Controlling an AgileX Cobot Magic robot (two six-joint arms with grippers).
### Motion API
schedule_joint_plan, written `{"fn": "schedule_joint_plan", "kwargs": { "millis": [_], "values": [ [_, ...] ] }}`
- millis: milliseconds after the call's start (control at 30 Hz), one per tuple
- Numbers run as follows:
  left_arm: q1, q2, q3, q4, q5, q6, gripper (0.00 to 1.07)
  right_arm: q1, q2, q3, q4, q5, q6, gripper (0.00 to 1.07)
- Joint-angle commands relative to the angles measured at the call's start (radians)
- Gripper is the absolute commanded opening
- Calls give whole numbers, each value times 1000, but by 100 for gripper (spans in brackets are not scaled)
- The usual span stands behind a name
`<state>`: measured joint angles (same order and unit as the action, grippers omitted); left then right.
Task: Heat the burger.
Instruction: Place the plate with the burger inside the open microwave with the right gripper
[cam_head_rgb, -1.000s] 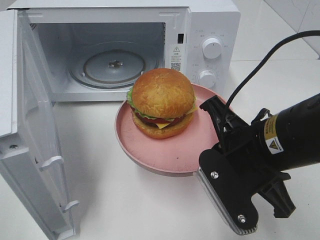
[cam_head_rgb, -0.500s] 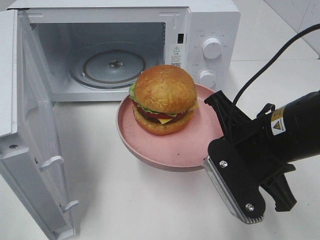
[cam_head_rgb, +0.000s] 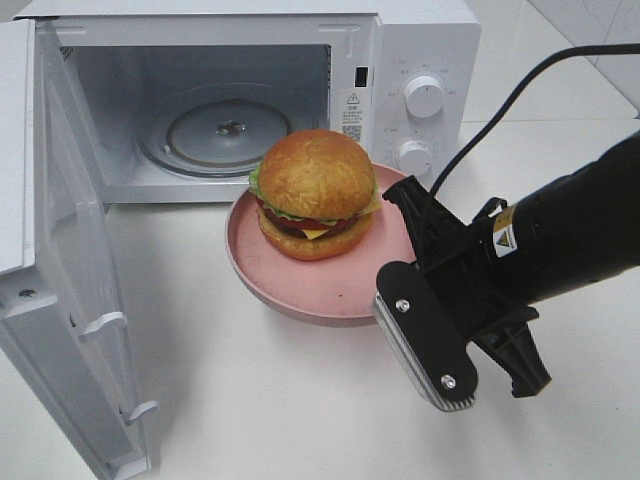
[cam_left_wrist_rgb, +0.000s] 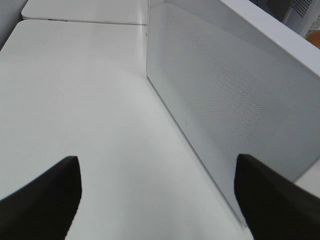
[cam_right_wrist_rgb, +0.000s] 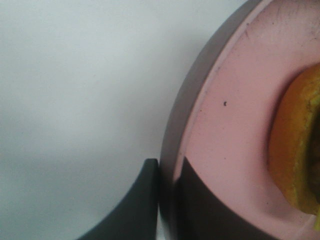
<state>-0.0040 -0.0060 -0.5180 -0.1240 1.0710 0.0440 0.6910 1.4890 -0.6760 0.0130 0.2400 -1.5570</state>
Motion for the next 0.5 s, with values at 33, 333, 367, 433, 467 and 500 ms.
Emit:
{"fn": "schedule_joint_plan", "kwargs": {
  "millis": [33, 333, 367, 433, 467, 500],
  "values": [
    [-3, -18, 1, -7, 2, -2, 77, 4, 14, -45, -7, -71, 25, 0],
    [-3, -18, 1, -7, 2, -2, 77, 38, 124, -168, -13, -71, 59, 0],
    [-3, -18, 1, -7, 2, -2, 77, 38, 124, -168, -13, -71, 59, 0],
    [-3, -18, 1, -7, 2, -2, 77, 48, 158, -214, -40, -71, 79, 0],
    [-3, -18, 1, -7, 2, -2, 77, 48, 158, -214, -40, -71, 79, 0],
    [-3, -18, 1, -7, 2, -2, 77, 48, 166, -225, -39, -71, 81, 0]
  ]
}}
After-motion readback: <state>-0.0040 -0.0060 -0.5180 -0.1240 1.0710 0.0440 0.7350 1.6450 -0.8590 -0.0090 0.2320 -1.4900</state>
